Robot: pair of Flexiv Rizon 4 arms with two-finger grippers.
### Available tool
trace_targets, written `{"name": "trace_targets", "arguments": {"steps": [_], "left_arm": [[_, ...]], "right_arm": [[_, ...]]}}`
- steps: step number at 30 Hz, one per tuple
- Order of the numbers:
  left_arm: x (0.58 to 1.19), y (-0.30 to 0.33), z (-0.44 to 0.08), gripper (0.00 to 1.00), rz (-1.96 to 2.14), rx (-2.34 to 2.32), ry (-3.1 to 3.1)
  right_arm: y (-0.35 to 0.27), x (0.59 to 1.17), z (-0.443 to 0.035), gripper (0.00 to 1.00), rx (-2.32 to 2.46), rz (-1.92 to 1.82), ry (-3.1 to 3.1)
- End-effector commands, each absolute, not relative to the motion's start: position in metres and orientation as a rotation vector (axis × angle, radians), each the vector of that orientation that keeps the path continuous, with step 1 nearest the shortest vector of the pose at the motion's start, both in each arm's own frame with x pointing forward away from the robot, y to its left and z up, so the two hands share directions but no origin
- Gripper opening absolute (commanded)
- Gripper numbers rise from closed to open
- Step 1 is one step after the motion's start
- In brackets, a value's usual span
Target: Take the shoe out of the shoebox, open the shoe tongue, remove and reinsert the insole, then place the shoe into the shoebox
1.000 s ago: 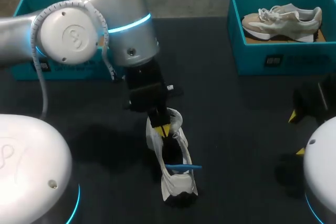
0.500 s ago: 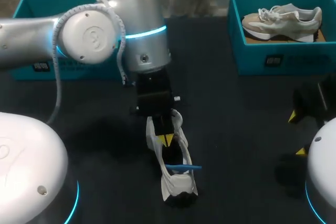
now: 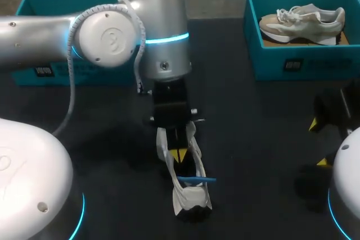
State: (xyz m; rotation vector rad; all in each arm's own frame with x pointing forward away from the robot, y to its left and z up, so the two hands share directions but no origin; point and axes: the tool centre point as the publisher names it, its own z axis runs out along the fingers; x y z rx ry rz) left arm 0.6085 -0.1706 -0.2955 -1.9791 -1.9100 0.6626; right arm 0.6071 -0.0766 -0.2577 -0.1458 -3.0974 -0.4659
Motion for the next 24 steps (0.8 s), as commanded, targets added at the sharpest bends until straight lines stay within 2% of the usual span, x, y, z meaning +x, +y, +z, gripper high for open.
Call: {"name": "trace_targets", "arguments": {"steps": [1, 24], "left_arm": [[0.602, -0.181, -0.309, 0.00, 0.649, -1.954, -1.898], [0.587, -0.194, -0.375, 0.00, 0.534, -1.960, -1.895]], "right_arm": [[-0.078, 0.604, -0.258, 1.00, -0.148, -0.465, -3.102], [-0.078, 0.604, -0.258, 1.00, -0.148, -0.465, -3.102]]}}
